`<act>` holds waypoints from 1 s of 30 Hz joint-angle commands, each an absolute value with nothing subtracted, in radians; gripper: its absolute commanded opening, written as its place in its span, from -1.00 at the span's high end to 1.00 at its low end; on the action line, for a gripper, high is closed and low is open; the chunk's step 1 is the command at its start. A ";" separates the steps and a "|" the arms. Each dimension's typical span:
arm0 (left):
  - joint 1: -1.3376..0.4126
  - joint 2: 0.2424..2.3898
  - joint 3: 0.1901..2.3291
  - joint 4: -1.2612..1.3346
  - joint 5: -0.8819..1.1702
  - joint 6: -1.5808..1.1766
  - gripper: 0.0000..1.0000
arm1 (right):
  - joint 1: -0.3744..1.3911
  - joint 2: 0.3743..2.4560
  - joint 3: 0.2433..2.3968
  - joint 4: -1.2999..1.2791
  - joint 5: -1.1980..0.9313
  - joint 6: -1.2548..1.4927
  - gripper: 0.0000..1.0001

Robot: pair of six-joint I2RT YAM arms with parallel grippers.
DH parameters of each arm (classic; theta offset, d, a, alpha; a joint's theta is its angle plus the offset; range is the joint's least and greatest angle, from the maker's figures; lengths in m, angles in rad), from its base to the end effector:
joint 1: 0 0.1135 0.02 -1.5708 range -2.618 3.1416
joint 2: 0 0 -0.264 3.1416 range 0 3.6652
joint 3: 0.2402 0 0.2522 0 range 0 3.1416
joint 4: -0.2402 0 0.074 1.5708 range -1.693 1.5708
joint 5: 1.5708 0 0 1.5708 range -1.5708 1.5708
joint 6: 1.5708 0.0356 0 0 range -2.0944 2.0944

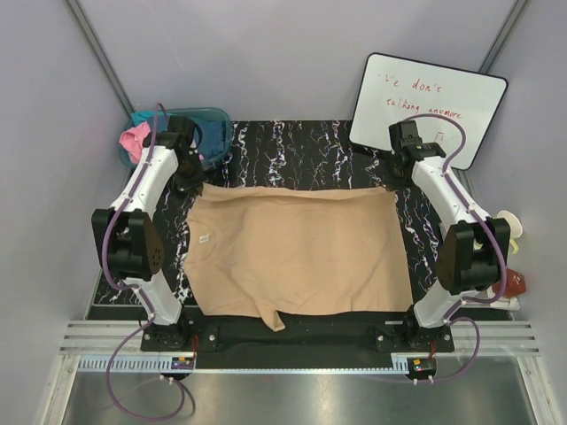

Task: Fold and stack the t-shirts
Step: Fold the flattened tshirt in 1/3 of the way

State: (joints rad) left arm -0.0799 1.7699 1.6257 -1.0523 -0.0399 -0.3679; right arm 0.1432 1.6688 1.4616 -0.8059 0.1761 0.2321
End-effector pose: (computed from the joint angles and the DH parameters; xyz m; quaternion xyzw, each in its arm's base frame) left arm 0.3623 -0.0276 0.2945 -0.1446 0.9716 -0.0222 0.1857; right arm 0.3529 0.0446 0.2920 0.0667 0.9556 -0.0319 0.2851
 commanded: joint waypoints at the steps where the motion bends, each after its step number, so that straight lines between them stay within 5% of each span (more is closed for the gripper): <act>1: -0.072 1.755 1.546 -1.069 -0.123 -0.406 1.00 | 0.138 1.658 1.419 -0.873 0.204 0.275 1.00; 30: -0.064 1.634 1.305 -1.092 -0.213 -0.469 1.00 | 0.137 1.925 1.442 -1.015 0.307 0.327 1.00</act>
